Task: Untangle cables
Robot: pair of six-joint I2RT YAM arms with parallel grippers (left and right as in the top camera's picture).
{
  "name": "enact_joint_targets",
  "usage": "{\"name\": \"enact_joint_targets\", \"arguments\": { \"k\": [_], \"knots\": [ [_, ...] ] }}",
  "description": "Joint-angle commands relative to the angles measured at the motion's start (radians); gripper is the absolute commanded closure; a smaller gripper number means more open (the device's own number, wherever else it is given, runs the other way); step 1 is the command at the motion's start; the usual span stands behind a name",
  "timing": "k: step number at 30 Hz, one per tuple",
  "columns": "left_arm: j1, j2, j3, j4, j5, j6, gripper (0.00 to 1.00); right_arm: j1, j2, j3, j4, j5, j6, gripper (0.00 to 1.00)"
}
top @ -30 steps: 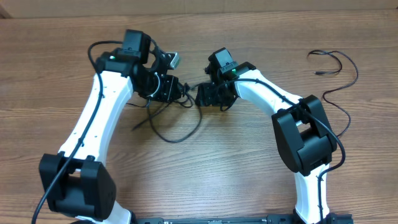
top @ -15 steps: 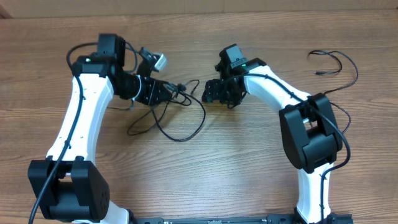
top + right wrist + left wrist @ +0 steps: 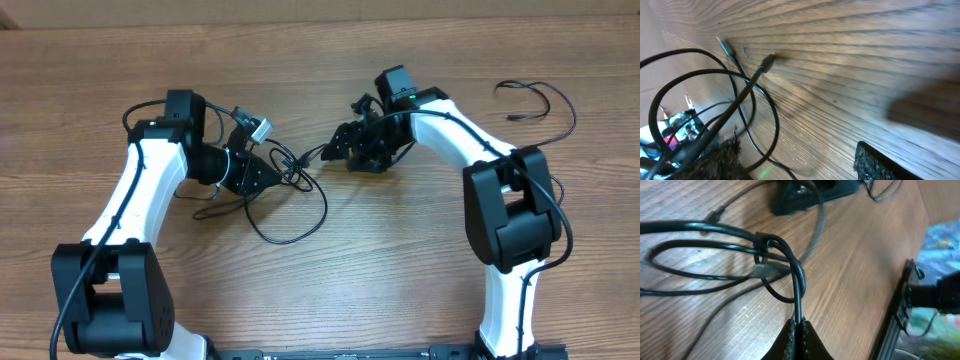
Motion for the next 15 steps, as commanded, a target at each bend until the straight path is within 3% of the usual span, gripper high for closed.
{"name": "enact_joint_targets", "arguments": {
  "k": [1, 3, 6, 8, 10, 12, 14, 15],
  "knots": [
    [0.028, -0.021, -0.060, 0.103, -0.032, -0.179, 0.95, -0.018, -0.003, 0.000, -0.014, -0.024, -0.027, 0.27],
    [0.046, -0.021, -0.119, 0.216, -0.014, -0.277, 0.96, -0.021, -0.003, 0.000, -0.033, -0.034, -0.027, 0.26],
    [0.052, -0.021, -0.177, 0.303, 0.098, -0.278, 0.96, -0.021, -0.003, 0.000, -0.061, -0.094, -0.032, 0.29],
    [0.053, -0.021, -0.198, 0.336, 0.153, -0.263, 0.96, -0.021, -0.003, 0.000, -0.090, -0.177, -0.086, 0.40],
    [0.059, -0.021, -0.201, 0.358, 0.201, -0.262, 0.96, -0.021, -0.003, 0.000, -0.126, -0.275, -0.159, 0.44],
    [0.071, -0.021, -0.201, 0.385, 0.307, -0.238, 0.96, -0.021, -0.003, 0.000, -0.154, -0.344, -0.211, 0.48],
    [0.089, -0.021, -0.201, 0.404, 0.463, -0.177, 0.96, -0.021, -0.003, 0.000, -0.161, -0.426, -0.277, 0.63],
    [0.096, -0.021, -0.201, 0.409, 0.525, -0.148, 0.96, -0.021, -0.003, 0.000, -0.159, -0.468, -0.308, 0.65]
  ]
}}
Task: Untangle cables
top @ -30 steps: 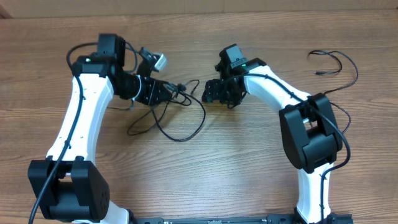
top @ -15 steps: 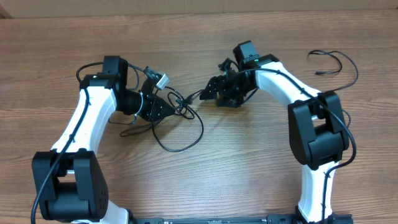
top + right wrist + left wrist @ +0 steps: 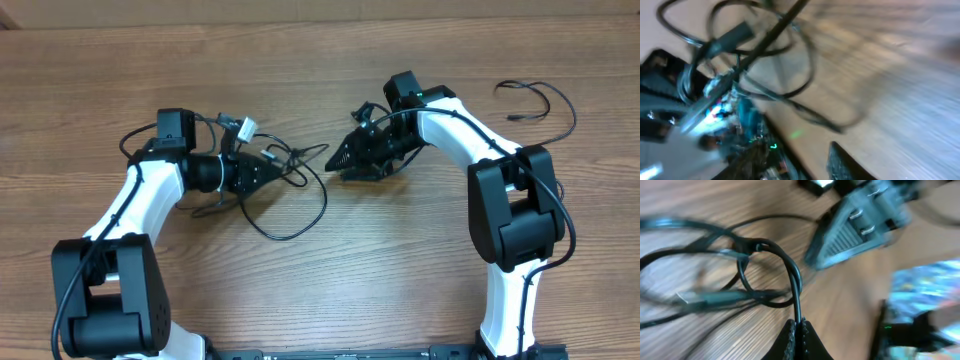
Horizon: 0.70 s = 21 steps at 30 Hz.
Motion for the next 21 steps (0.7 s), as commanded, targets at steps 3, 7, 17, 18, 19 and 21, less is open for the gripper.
{"name": "enact_joint_targets", "arguments": {
  "k": [3, 7, 17, 18, 19, 21],
  "knots": [
    [0.040, -0.017, -0.002, 0.023, 0.350, 0.135, 0.96, -0.001, -0.003, 0.000, 0.021, -0.305, -0.192, 0.66],
    [0.037, -0.017, -0.002, -0.009, 0.335, 0.204, 0.96, -0.001, -0.003, 0.000, 0.071, -0.409, -0.191, 0.61],
    [0.036, -0.017, -0.003, -0.133, 0.308, 0.397, 0.96, 0.001, -0.003, 0.000, 0.202, -0.571, -0.095, 0.57],
    [0.036, -0.017, -0.003, -0.140, 0.308, 0.410, 0.96, 0.003, -0.003, 0.000, 0.211, -0.571, -0.074, 0.57],
    [0.036, -0.017, -0.003, -0.143, 0.308, 0.418, 0.96, 0.006, -0.003, 0.000, 0.221, -0.571, -0.044, 0.57],
    [0.036, -0.017, -0.003, -0.152, 0.308, 0.445, 0.96, 0.011, -0.003, 0.000, 0.227, -0.561, 0.019, 0.56]
  ]
}}
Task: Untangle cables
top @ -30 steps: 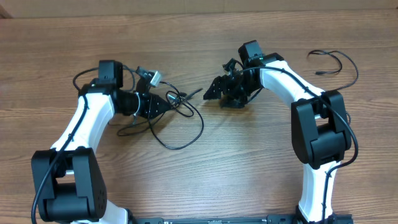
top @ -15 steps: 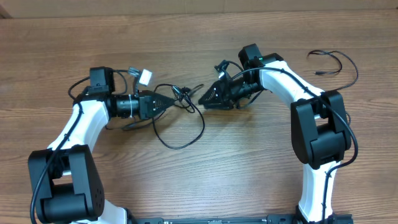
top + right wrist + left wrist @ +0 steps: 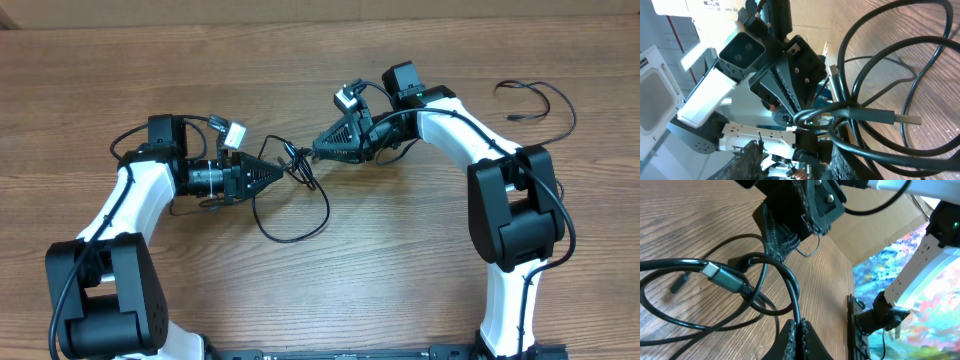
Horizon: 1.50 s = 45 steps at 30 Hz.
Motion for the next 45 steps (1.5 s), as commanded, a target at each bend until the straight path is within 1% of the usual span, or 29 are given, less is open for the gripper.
{"name": "enact_joint_targets", "arguments": {
  "k": [1, 3, 5, 7, 12, 20, 23, 26, 29, 31, 34, 35, 37, 40, 45],
  "knots": [
    [-0.003, -0.017, -0.002, -0.016, 0.022, 0.109, 0.96, 0.013, -0.003, 0.000, 0.011, -0.021, 0.148, 0.56],
    [-0.003, -0.017, -0.002, -0.019, 0.019, 0.149, 0.96, 0.019, -0.003, 0.000, 0.011, 0.004, 0.221, 0.55],
    [-0.003, -0.017, -0.002, -0.018, 0.018, 0.163, 0.96, 0.025, -0.003, 0.000, 0.010, 0.025, 0.225, 0.53],
    [-0.003, -0.017, -0.002, -0.018, 0.014, 0.164, 0.96, 0.035, -0.003, 0.000, 0.006, 0.049, 0.226, 0.52],
    [-0.005, -0.017, -0.002, -0.019, -0.037, 0.164, 0.96, 0.070, -0.003, 0.000, 0.013, 0.061, 0.267, 0.52],
    [-0.017, -0.017, -0.002, -0.032, -0.115, 0.164, 0.96, 0.092, -0.003, 0.000, 0.087, 0.074, 0.330, 0.52],
    [-0.022, -0.017, -0.002, -0.047, -0.127, 0.164, 0.96, 0.092, -0.003, 0.000, 0.090, 0.129, 0.335, 0.52],
    [-0.023, -0.017, -0.002, -0.053, -0.127, 0.164, 0.96, 0.092, -0.003, 0.000, 0.095, 0.215, 0.376, 0.53],
    [-0.023, -0.017, -0.002, -0.061, -0.121, 0.164, 0.96, 0.092, -0.003, 0.000, 0.122, 0.238, 0.382, 0.54],
    [-0.023, -0.017, -0.002, -0.074, -0.122, 0.174, 0.96, 0.094, -0.003, 0.000, 0.130, 0.238, 0.382, 0.59],
    [-0.023, -0.017, -0.002, -0.108, -0.129, 0.213, 0.96, 0.094, -0.003, 0.000, 0.149, 0.238, 0.382, 0.80],
    [-0.023, -0.017, -0.002, -0.116, -0.136, 0.217, 0.96, 0.094, -0.003, 0.000, 0.157, 0.238, 0.381, 0.83],
    [-0.023, -0.017, -0.002, -0.133, -0.167, 0.216, 0.96, 0.094, -0.003, 0.000, 0.161, 0.247, 0.381, 0.86],
    [-0.023, -0.017, -0.002, -0.157, -0.211, 0.216, 0.96, 0.094, -0.003, 0.000, 0.161, 0.261, 0.381, 0.96],
    [-0.023, -0.017, -0.002, -0.198, -0.267, 0.216, 0.96, 0.094, -0.003, 0.000, 0.160, 0.327, 0.376, 0.96]
  ]
}}
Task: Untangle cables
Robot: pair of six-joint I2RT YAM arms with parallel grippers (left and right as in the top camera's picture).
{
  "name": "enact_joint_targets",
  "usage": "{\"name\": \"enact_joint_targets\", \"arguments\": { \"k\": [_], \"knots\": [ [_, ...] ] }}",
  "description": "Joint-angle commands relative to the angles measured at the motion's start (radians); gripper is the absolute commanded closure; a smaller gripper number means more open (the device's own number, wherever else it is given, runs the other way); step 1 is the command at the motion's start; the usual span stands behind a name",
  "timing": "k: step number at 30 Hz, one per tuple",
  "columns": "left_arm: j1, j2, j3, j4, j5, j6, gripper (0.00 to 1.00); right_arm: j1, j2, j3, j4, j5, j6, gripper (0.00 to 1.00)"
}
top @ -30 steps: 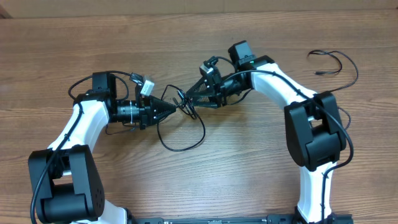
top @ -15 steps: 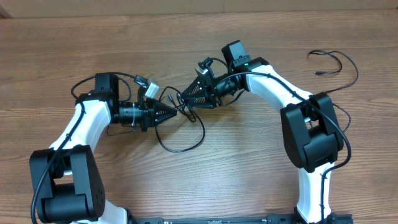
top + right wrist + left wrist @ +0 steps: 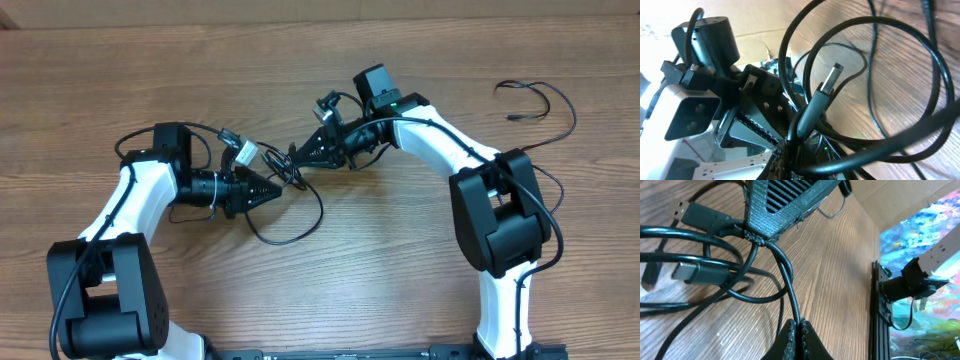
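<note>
A tangle of black cables lies mid-table, with a loop trailing toward the front. My left gripper comes at it from the left, and in the left wrist view it is shut on one black strand. My right gripper comes from the right, tip to tip with the left. In the right wrist view it is shut on a cable just behind a grey USB plug. Two more plugs lie in the knot, under the right gripper's fingers.
A separate thin black cable lies curled at the far right of the wooden table. A black frame edge runs along the table's near side.
My right gripper, then open with its fingers either side of the knot, is now shut on a cable and sits a little further left. The left gripper, still shut on its strand, has shifted slightly nearer.
My left gripper has been shut on a black strand at every moment. First the right gripper stood open to the right of the tangle. Then both grippers pointed at each other across it. Then the right tip reached the knot, and now it grips a cable there.
</note>
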Motion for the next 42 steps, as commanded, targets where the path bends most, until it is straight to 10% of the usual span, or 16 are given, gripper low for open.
{"name": "enact_joint_targets", "arguments": {
  "k": [1, 13, 28, 42],
  "knots": [
    [-0.008, -0.017, -0.003, -0.029, -0.059, 0.026, 0.96, -0.008, -0.003, 0.001, 0.010, 0.077, -0.008, 0.96],
    [-0.007, -0.017, -0.049, 0.001, -0.157, -0.015, 0.89, 0.014, -0.003, 0.001, -0.047, 0.209, -0.201, 0.96],
    [-0.009, -0.017, -0.050, 0.275, -0.515, -0.835, 0.47, 0.064, -0.003, 0.001, -0.133, 0.281, -0.393, 0.96],
    [-0.013, -0.017, -0.049, 0.301, -0.318, -1.192, 0.30, 0.072, -0.003, 0.001, -0.044, 0.355, -0.513, 0.96]
  ]
}}
